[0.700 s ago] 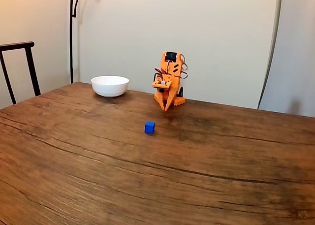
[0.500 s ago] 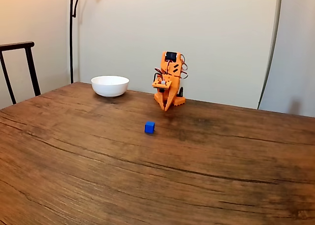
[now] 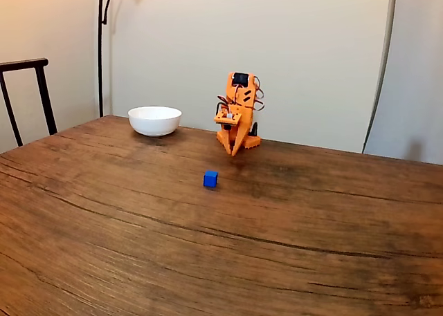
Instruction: Grasp the cube and drop it in the bowl
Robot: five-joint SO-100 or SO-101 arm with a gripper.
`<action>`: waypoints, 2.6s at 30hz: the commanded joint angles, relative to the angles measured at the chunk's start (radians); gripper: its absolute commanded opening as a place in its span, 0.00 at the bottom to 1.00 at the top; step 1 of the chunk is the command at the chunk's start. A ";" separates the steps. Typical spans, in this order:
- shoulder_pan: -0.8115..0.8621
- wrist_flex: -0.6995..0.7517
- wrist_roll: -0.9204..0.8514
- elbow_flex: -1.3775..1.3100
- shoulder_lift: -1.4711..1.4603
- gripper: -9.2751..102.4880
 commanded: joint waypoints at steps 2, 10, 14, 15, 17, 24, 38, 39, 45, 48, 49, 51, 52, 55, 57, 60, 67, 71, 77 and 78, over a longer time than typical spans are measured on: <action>0.003 0.063 0.005 -0.005 -0.009 0.08; 0.003 0.063 0.005 -0.005 -0.009 0.08; 0.003 0.063 0.005 -0.005 -0.009 0.08; 0.003 0.063 0.005 -0.005 -0.009 0.08; 0.003 0.063 0.005 -0.005 -0.009 0.08; 0.003 0.063 0.005 -0.005 -0.009 0.08; -0.005 0.063 0.003 -0.005 -0.009 0.09; -0.006 0.063 0.003 -0.005 -0.009 0.08; -0.028 0.064 0.003 -0.005 -0.009 0.09; -0.055 0.064 -0.011 -0.005 -0.008 0.09; -0.063 0.061 -0.011 -0.008 -0.008 0.09; -0.066 0.061 -0.012 -0.028 -0.008 0.09; -0.066 0.069 -0.012 -0.051 -0.008 0.09; -0.054 0.084 -0.011 -0.118 -0.008 0.09; -0.052 0.126 -0.011 -0.169 -0.011 0.09; -0.052 0.213 -0.009 -0.249 -0.012 0.09; -0.051 0.247 -0.008 -0.356 -0.025 0.09; -0.021 0.245 0.003 -0.413 -0.026 0.09; 0.054 0.244 0.049 -0.488 -0.028 0.09; 0.064 0.244 0.055 -0.494 -0.028 0.09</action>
